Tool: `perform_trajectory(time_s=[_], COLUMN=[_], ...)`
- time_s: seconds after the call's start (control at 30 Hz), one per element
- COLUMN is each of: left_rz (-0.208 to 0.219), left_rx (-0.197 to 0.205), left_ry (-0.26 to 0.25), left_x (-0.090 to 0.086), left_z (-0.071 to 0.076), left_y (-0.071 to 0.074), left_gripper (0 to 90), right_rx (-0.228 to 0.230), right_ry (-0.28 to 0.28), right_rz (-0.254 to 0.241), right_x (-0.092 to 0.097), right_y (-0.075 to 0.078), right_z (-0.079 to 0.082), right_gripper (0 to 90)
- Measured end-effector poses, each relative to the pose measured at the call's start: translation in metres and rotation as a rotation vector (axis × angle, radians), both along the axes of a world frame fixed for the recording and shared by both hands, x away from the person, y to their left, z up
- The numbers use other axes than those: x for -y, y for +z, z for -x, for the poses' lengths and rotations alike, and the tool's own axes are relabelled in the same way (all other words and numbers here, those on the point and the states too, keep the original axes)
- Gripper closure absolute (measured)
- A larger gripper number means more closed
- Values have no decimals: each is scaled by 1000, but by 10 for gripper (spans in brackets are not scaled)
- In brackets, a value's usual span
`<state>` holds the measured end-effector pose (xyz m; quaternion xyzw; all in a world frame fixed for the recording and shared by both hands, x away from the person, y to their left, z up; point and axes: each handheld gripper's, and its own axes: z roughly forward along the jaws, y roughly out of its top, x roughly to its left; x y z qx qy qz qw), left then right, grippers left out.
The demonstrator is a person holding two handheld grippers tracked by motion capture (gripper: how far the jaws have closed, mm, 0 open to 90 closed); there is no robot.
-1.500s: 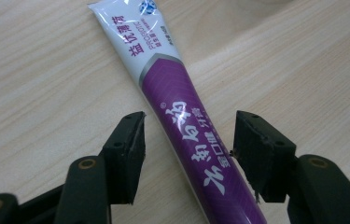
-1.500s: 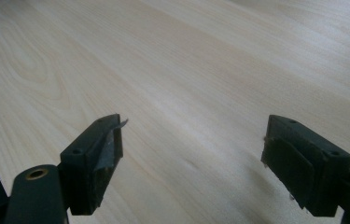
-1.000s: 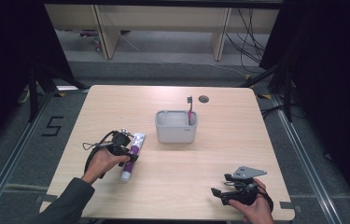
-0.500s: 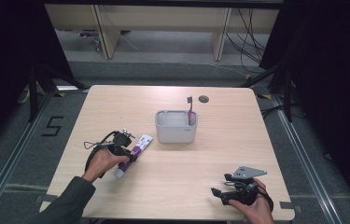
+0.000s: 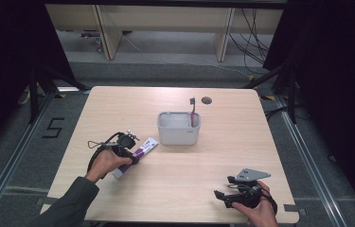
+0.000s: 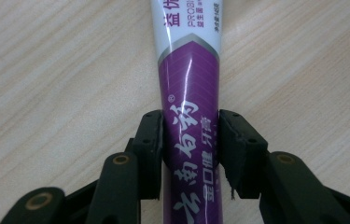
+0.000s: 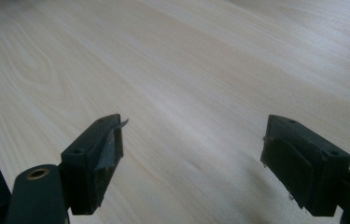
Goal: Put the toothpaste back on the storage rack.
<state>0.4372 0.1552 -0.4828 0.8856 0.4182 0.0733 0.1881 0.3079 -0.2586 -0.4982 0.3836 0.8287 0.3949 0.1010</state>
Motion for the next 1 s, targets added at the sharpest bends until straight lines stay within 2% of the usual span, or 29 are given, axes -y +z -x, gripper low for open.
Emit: perform_trajectory(time_s=[0.03, 0.07, 0.13, 0.47, 0.6, 0.63, 0.73, 0.77, 0.8, 0.87, 0.9, 0.97, 1.0], left_rz=[-2, -6, -11, -24, -36, -46, -57, -52, -36, -22, -20, -4, 4], left_rx=[-4, -9, -6, -16, -11, -10, 16, 19, 13, 30, 38, 56, 59], left_ry=[-3, -5, -7, -21, -46, -70, -81, -82, -73, -62, -53, -54, -48], left_x=[0, 0, 1, 2, 2, 1, 0, -2, -3, -7, -9, -14, -16], left_z=[0, -1, -1, -3, -1, -2, 0, 1, 1, 2, 3, 2, 2], left_y=[0, 0, -1, -3, 0, 1, 2, 2, 3, 4, 6, 10, 12], left_gripper=[610, 610, 611, 624, 675, 681, 697, 701, 703, 705, 706, 708, 708], right_rx=[-23, -8, 1, -6, -5, -6, -7, -25, -18, -29, -5, -36, -36], right_ry=[-6, -3, 5, 3, 2, 2, 1, -7, -4, -10, 1, -13, -13], right_rz=[-15, 7, 0, 4, -2, -3, -3, -12, -7, -17, -3, -20, -20], right_x=[-1, 0, -1, -1, -1, -1, 0, -1, 0, -1, 0, -2, -2], right_y=[0, 0, -1, -1, -1, -1, -1, -1, -1, -1, -2, -1, -1], right_z=[1, 0, 0, 0, 0, 0, 0, 1, 0, 1, -1, 1, 1], right_gripper=[212, 212, 214, 214, 215, 215, 215, 215, 216, 216, 216, 216, 216])
